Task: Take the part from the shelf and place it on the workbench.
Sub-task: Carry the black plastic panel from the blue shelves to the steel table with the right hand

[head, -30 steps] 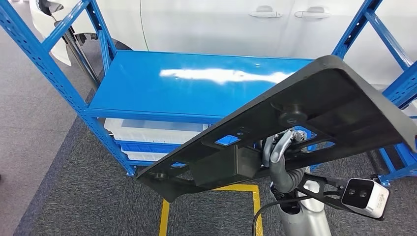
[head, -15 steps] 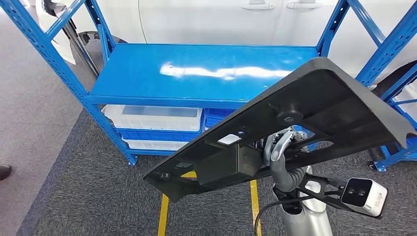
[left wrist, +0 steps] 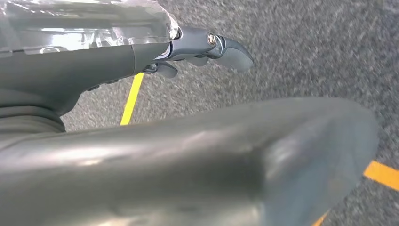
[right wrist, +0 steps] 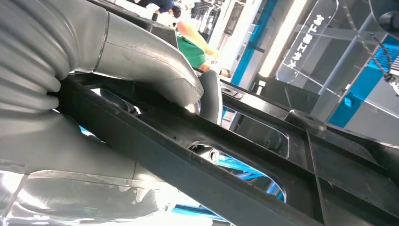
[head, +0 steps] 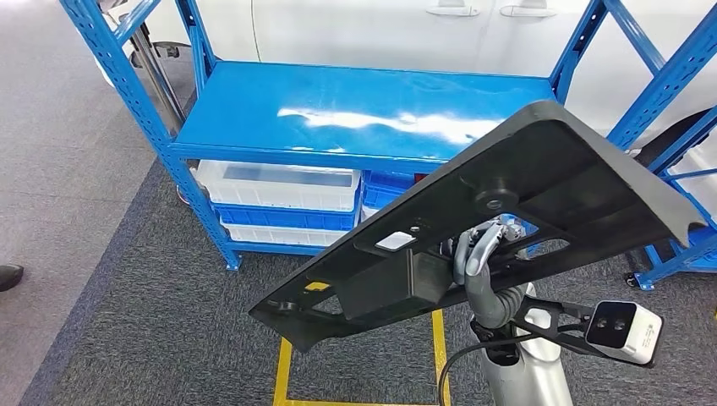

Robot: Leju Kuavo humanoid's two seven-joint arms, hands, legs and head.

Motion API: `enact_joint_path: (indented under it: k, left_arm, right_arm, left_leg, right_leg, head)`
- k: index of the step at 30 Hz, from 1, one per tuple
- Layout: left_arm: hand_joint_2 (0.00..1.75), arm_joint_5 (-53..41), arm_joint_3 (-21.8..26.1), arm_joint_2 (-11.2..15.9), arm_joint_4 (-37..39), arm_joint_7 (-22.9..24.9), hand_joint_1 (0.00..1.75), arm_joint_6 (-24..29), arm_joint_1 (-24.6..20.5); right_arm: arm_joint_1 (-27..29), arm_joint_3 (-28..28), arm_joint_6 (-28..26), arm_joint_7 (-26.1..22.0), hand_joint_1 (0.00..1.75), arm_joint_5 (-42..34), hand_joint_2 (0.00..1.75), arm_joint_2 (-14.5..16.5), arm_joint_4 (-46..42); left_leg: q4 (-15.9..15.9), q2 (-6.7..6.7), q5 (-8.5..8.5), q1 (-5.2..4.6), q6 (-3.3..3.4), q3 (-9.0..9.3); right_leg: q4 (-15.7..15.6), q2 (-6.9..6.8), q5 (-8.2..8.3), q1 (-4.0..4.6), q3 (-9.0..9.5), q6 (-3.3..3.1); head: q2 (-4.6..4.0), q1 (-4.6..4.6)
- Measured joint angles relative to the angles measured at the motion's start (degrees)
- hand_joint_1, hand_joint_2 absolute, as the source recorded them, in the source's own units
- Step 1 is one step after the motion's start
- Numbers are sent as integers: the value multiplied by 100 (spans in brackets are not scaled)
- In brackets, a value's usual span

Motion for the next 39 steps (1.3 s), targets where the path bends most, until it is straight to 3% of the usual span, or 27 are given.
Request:
enact_joint_path:
  k: [1,3,5,8,10,11,13,15,16,17,19,20,22,25,27,29,30,31,32,34,36,37,39]
  left_arm:
    - [0,11,16,-1,0,-32,0,55,2]
    - [0,17,47,-15,0,-123,0,145,1]
    - [0,12,65,-32,0,-193,0,188,-9]
    - [0,-13,75,-38,0,-237,0,196,-18]
    - [0,-41,75,-36,0,-250,0,196,-24]
    - [0,-52,75,-36,0,-254,0,192,-27]
    - [0,-70,75,-39,0,-256,0,168,-24]
    - [0,-93,75,-39,0,-237,0,139,-13]
    - [0,-105,75,-38,0,-217,0,129,-7]
    - [0,-112,75,-37,0,-194,0,125,-3]
    - [0,-121,75,-34,0,-159,0,125,4]
    - [0,-126,75,-33,0,-151,0,127,7]
    - [0,-133,75,-33,0,-142,0,130,17]
    - [0,-143,75,-35,0,-121,0,132,13]
    - [0,-160,75,-34,0,-85,0,139,5]
    - [0,-192,75,-22,0,-52,0,162,11]
    - [0,-207,75,-15,0,-45,0,176,15]
    - [0,-219,75,-3,0,-49,0,188,16]
    - [0,-225,75,12,0,-62,0,195,13]
    - [0,-224,75,54,0,-96,0,197,1]
    - [0,-211,75,121,0,-128,0,196,-11]
    - [0,-204,75,162,-1,-138,0,192,-15]
    - [0,-192,76,234,-2,-146,0,177,-29]
  right_arm:
    - [-1,-1,-3,1,171,0,175,0,17]
    - [-8,-3,-11,1,171,0,175,0,33]
    - [-18,-10,-14,0,171,-5,175,0,37]
    - [-25,-25,-12,0,171,-20,175,1,42]
    - [-45,-28,-12,1,171,-22,175,3,45]
    - [-58,-29,-11,0,171,-22,175,5,47]
    - [-72,-32,-3,1,171,-23,175,7,57]
    - [-66,-45,38,1,171,-42,175,7,76]
    - [-63,-55,69,1,171,-56,175,7,89]
    - [-63,-62,98,0,171,-69,175,7,100]
    - [-68,-68,133,-1,171,-79,175,7,116]
    - [-73,-68,141,-1,171,-79,175,7,122]
    - [-79,-70,157,-1,171,-78,175,8,132]
    - [-79,-82,168,-1,171,-70,175,9,141]
    - [-86,-89,155,-1,171,-36,175,9,152]
    - [-75,-91,101,-1,171,58,175,11,165]
    - [-58,-95,67,-1,171,111,175,14,168]
    - [-43,-104,36,-1,171,156,175,18,168]
    - [-32,-120,14,-1,171,183,175,23,165]
    - [-26,-174,-8,-1,171,214,175,40,141]
    - [-28,-243,-19,-2,171,255,175,71,83]
    - [-27,-287,-25,-3,171,277,175,89,46]
    - [-9,-375,-36,-5,171,310,175,118,-26]
  left_leg:
    - [28,-2,4,-7,-3,-23]
    - [79,-7,-5,-18,-19,-52]
    - [124,-10,-12,-38,-60,-94]
    - [129,-1,1,-47,-144,-136]
    - [253,-9,-104,-41,-201,-187]
    - [470,-15,-240,-34,-231,-284]
    - [1202,-19,-599,-2,-286,-630]
    - [1734,-19,-731,26,-320,-892]
    - [1696,-22,-634,36,-325,-879]
    - [1419,-39,-440,46,-321,-748]
    - [615,-191,-69,63,-291,-372]
    - [330,-269,19,66,-273,-244]
    - [152,-327,23,54,-233,-183]
    - [100,-193,88,70,-125,-188]
    - [57,-91,131,84,-55,-193]
    - [59,10,139,56,-31,-213]
    - [65,64,139,43,-29,-221]
    - [72,118,136,33,-28,-225]
    - [79,169,132,23,-29,-225]
    - [89,257,116,1,-42,-212]
    - [99,334,98,-30,-83,-201]
    - [99,375,92,-40,-110,-197]
    - [99,444,76,-41,-172,-194]
  right_leg:
    - [-141,0,100,1,118,-11]
    - [-875,0,397,10,570,-69]
    - [-1456,1,523,38,867,-134]
    - [-1576,10,521,55,876,-202]
    - [-1629,7,551,27,888,-259]
    - [-1653,1,566,10,894,-284]
    - [-1660,0,578,6,883,-308]
    - [-1653,32,585,7,871,-308]
    - [-1647,63,588,7,870,-303]
    - [-1641,99,591,4,872,-296]
    - [-1622,179,599,8,863,-265]
    - [-1612,225,611,10,843,-237]
    - [-1609,316,653,6,788,-161]
    - [-1567,356,645,-5,723,-53]
    - [-1125,212,366,-5,514,-15]
    - [-355,95,6,-8,158,5]
    - [-81,73,-77,-9,37,7]
    - [-13,59,-52,-8,20,2]
    - [-176,39,71,-5,118,-12]
    - [-945,-116,390,23,541,-76]
    - [-1526,-257,554,72,832,-157]
    - [-1625,-272,558,93,867,-189]
    - [-1643,-158,591,85,847,-240]
  head:
    - [0,0]
    - [0,0]
    - [0,0]
    - [0,0]
    - [0,-1]
    - [0,-1]
    - [0,-2]
    - [0,-2]
    - [0,-2]
    - [0,-2]
    - [0,-2]
    - [0,-2]
    - [0,-2]
    - [0,-1]
    - [0,0]
    - [0,1]
    - [0,1]
    - [0,1]
    - [0,1]
    - [0,1]
    - [0,1]
    - [0,1]
    - [0,0]
